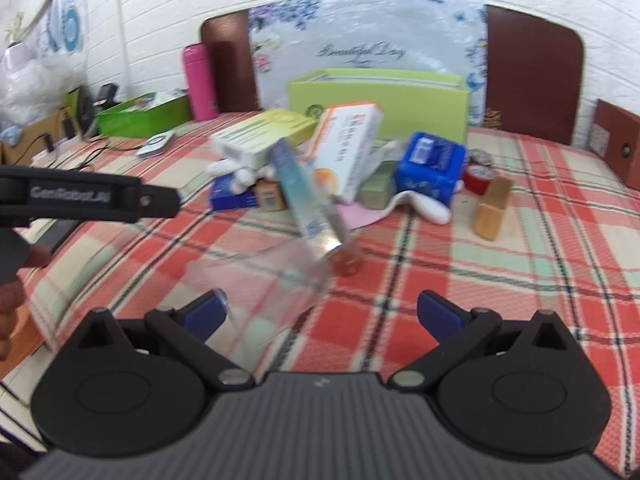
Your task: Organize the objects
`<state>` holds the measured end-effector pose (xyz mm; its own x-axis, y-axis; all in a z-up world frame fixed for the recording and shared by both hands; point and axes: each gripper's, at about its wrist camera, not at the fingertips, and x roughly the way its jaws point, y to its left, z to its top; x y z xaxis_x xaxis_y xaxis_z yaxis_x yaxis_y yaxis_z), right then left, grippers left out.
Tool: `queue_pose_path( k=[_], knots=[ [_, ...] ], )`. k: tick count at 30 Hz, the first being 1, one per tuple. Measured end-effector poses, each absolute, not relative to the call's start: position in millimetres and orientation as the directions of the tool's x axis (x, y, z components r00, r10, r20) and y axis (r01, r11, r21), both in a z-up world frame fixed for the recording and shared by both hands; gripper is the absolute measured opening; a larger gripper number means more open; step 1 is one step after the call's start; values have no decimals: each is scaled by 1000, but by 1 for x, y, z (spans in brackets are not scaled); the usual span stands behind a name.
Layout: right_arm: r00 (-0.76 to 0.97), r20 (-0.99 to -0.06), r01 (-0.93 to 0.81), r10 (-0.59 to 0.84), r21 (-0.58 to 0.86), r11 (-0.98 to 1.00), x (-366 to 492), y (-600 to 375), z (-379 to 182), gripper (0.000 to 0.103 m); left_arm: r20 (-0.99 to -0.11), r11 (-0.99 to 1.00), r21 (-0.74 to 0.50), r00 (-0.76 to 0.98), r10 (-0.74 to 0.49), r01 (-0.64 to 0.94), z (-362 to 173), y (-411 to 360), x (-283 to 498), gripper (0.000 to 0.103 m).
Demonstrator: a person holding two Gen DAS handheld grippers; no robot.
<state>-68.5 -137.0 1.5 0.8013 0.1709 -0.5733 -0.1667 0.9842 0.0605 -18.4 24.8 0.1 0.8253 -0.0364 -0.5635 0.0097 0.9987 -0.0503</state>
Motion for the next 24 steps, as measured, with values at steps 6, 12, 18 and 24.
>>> queue_pose_path(
  k=[6,12,18,24],
  knots=[
    [809,-586,-2,53,87,996,-64,-182,-5,103,-567,985,-138,807,-162,101,0,4,8,103],
    [820,-550,-95,157,140,986,-72,-192,-12,91,-601,970,-196,763,-236,146,-16,-27,51,103],
    [762,-553,-230,336,254,939,-64,-183,-15,16,-646,944,-299,698,-310,142,-27,-25,80,73],
    [839,-497,-142,221,191,971,-70,-203,-1,4,-639,895,-414,648,-414,164,-32,-3,78,36]
  ],
)
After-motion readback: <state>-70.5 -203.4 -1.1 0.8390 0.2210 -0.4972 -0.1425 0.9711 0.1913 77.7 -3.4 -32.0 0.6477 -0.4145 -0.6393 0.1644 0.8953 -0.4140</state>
